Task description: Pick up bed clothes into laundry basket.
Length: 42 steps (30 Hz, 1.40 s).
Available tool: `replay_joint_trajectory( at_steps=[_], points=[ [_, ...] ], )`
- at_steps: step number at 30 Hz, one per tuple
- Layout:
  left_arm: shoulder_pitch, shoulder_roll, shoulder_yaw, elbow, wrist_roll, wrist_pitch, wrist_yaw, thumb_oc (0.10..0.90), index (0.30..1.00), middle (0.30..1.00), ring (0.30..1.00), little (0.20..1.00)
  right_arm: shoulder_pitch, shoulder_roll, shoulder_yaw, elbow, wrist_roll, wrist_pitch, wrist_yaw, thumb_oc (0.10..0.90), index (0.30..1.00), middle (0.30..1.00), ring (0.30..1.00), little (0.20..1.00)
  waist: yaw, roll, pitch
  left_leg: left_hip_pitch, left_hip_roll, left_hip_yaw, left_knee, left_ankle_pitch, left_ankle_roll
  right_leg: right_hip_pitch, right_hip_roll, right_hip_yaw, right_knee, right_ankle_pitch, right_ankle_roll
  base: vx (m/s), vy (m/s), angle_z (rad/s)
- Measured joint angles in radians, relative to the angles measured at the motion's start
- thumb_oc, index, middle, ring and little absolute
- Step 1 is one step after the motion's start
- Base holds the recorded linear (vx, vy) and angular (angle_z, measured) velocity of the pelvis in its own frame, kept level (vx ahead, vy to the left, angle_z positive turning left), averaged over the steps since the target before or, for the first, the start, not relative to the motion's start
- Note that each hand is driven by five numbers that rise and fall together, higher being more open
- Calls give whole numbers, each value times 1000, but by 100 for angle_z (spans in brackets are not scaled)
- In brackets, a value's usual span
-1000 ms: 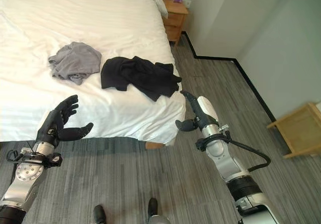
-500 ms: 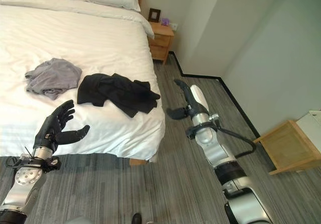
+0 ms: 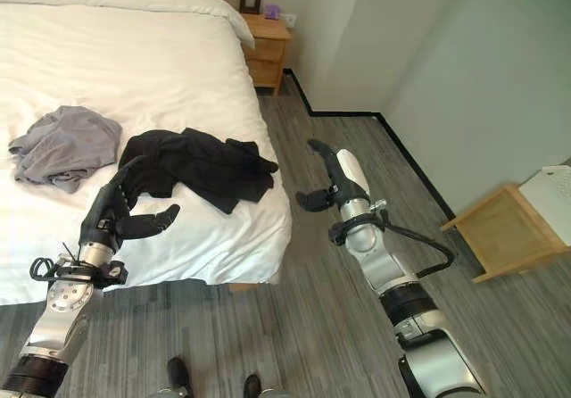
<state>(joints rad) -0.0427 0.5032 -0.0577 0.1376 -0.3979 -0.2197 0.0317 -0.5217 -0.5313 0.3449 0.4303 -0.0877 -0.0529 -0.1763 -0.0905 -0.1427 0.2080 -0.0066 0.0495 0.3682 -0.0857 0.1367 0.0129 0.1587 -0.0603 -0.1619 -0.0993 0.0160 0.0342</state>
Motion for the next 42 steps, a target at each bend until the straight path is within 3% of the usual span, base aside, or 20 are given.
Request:
replay_joint_trajectory(
  at_steps=[3,8,19,21,23,24,25,26,27,28,29,30,31,32,34,36,38,42],
  points=[
    [70,-16,5,-1,-95,8,-42,800,900,900,900,900,39,57,16,-61,-22,2,21,800,900,900,900,900,17,9,-3,3,-9,-9,-3,1,10,8,-7,0,1,-3,7,61,53,16],
    [169,-14,-9,-46,-224,26,-135,800,900,900,900,900,44,68,74,-71,-43,-1,65,800,900,900,900,900,39,29,-6,3,-10,-45,-8,-3,8,26,-3,-2,7,-5,10,47,37,22],
    [149,9,63,-153,-228,0,-124,800,900,900,900,900,41,21,-6,8,10,0,50,800,900,900,900,900,54,60,-21,-42,-14,-46,-9,2,2,-15,-7,-24,12,-11,11,7,35,3],
    [145,8,54,-153,-227,-4,-118,800,900,900,900,900,37,18,-29,39,33,4,32,800,900,900,900,900,52,86,-21,-57,3,-48,-9,-2,5,-61,5,-25,80,-12,18,-82,105,-4],
    [26,-2,-35,-44,-208,-14,-69,800,900,900,900,900,3,25,-38,134,54,17,-12,800,900,900,900,900,39,145,-13,-80,45,-58,-8,-49,-28,-201,25,-9,317,-20,48,38,76,22],
    [-41,5,-69,17,-196,-13,-59,800,900,900,900,900,-24,44,-37,202,63,16,-32,800,900,900,900,900,33,138,-15,-86,41,-54,-3,-79,-64,-228,21,20,341,-30,41,138,-51,71],
    [-167,37,-123,115,-187,-13,-29,800,900,900,900,900,-103,86,-30,336,93,42,-49,800,900,900,900,900,6,77,-31,-141,-4,-43,70,-96,-40,-234,-48,104,256,-68,15,192,-74,59],
    [-265,28,-128,175,-190,-26,-14,800,900,900,900,900,-192,82,-20,426,112,45,-57,800,900,900,900,900,-1,91,-15,-199,12,-69,211,-88,25,-256,-60,184,275,-105,78,171,-27,64],
    [-317,0,-130,208,-192,-22,4,800,900,900,900,900,-218,79,-33,459,129,52,-87,800,900,900,900,900,-5,129,10,-216,7,-125,203,-69,-30,-281,-37,225,278,-102,74,146,-18,23],
    [-319,2,-130,199,-192,-29,3,800,900,900,900,900,-237,73,-35,492,149,57,-90,800,900,900,900,900,-7,162,5,-211,3,-144,127,-50,-55,-277,4,281,182,-91,64,58,-36,30],
    [-325,33,-135,187,-190,-30,-2,800,900,900,900,900,-247,73,-37,518,155,68,-93,800,900,900,900,900,-11,145,8,-204,-23,-125,80,-50,-62,-239,-22,264,49,-18,25,26,-135,29],
    [-334,38,-132,192,-190,-42,0,800,900,900,900,900,-262,69,-38,541,156,72,-93,800,900,900,900,900,-10,129,22,-206,-45,-107,96,-51,-26,-223,-65,212,7,80,45,-3,-122,32],
    [-333,35,-132,195,-191,-42,6,800,900,900,900,900,-264,67,-38,543,159,83,-98,800,900,900,900,900,-7,131,23,-214,-46,-107,128,-64,-7,-233,-75,202,7,83,50,29,-98,20],
    [-333,19,-134,203,-191,-42,6,800,900,900,900,900,-266,60,-27,552,165,91,-101,800,900,900,900,900,-9,156,21,-205,-20,-124,137,-71,-17,-241,-65,199,7,81,54,22,-23,20],
    [-333,11,-146,202,-191,-41,2,800,900,900,900,900,-267,74,-17,559,179,104,-100,800,900,900,900,900,-22,153,23,-170,-41,-149,18,-4,0,-247,-64,187,7,80,57,57,-73,32],
    [-335,8,-173,203,-191,-41,8,800,900,900,900,900,-274,83,-5,560,181,105,-110,800,900,900,900,900,-29,152,23,-165,-42,-179,-4,21,10,-239,-60,162,6,79,59,112,-101,43],
    [-335,8,-216,210,-191,-41,21,800,900,900,900,900,-277,96,0,560,180,107,-137,800,900,900,900,900,-32,152,23,-162,-33,-212,-4,24,12,-220,-48,148,7,79,60,66,-45,43],
    [-340,5,-220,213,-191,-41,24,800,900,900,900,900,-278,112,0,561,180,108,-136,800,900,900,900,900,-34,152,23,-154,-25,-213,-4,27,7,-210,-41,142,6,73,65,49,-34,2]
  ],
)
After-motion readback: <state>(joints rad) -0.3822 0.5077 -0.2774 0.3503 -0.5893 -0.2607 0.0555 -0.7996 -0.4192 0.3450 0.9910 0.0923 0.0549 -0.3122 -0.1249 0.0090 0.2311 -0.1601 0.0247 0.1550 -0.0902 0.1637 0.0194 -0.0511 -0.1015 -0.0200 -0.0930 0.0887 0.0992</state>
